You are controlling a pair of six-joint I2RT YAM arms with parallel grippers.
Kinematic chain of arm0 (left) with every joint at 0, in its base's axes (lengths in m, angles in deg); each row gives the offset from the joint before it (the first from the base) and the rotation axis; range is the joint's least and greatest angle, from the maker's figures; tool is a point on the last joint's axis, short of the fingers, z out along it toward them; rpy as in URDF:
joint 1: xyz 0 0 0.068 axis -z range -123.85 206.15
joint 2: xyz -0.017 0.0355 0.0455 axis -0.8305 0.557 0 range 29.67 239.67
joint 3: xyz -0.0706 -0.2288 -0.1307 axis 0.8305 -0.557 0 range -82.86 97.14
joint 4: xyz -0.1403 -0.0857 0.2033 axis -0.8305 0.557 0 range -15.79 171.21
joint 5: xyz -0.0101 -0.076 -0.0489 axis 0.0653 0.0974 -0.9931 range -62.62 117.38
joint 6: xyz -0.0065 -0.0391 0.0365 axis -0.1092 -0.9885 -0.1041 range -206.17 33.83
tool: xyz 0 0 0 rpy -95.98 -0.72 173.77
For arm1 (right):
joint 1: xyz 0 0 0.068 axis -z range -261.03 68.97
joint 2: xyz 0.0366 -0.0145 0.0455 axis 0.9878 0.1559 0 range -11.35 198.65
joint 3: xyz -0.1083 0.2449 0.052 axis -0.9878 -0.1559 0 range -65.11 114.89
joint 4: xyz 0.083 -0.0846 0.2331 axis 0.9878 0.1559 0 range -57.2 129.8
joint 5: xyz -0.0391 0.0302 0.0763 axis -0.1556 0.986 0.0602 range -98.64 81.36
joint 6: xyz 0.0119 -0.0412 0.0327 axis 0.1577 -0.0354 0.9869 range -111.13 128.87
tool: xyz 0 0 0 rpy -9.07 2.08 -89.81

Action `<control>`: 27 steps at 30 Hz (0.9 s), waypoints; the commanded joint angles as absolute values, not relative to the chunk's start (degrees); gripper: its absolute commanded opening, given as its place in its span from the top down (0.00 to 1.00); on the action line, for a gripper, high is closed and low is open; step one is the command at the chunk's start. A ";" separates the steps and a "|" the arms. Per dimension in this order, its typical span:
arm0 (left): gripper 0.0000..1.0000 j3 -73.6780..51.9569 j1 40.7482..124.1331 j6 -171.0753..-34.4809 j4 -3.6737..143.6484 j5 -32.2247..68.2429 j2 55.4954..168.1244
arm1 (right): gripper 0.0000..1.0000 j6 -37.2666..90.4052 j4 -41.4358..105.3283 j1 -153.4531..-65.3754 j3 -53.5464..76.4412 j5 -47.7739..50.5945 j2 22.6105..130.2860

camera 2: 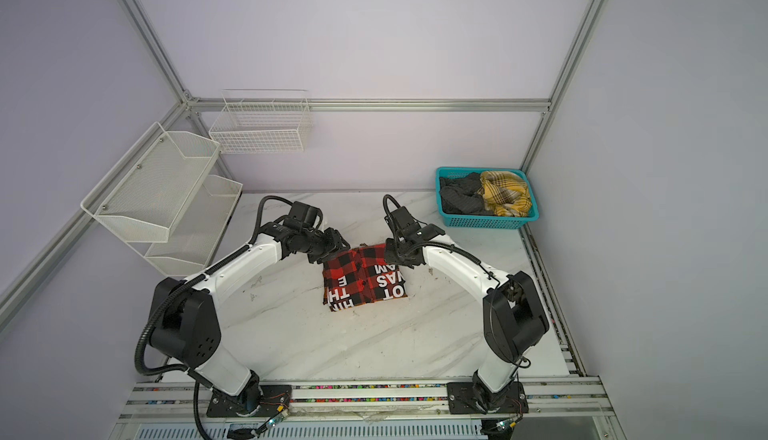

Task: Fold and stack the long sleeve shirts

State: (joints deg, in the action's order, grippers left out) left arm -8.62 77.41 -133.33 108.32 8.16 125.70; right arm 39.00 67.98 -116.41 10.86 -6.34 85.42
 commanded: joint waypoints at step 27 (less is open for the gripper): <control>0.35 2.80 70.52 -128.72 107.28 2.31 133.76 | 0.93 43.19 75.73 -116.63 17.34 -16.53 90.70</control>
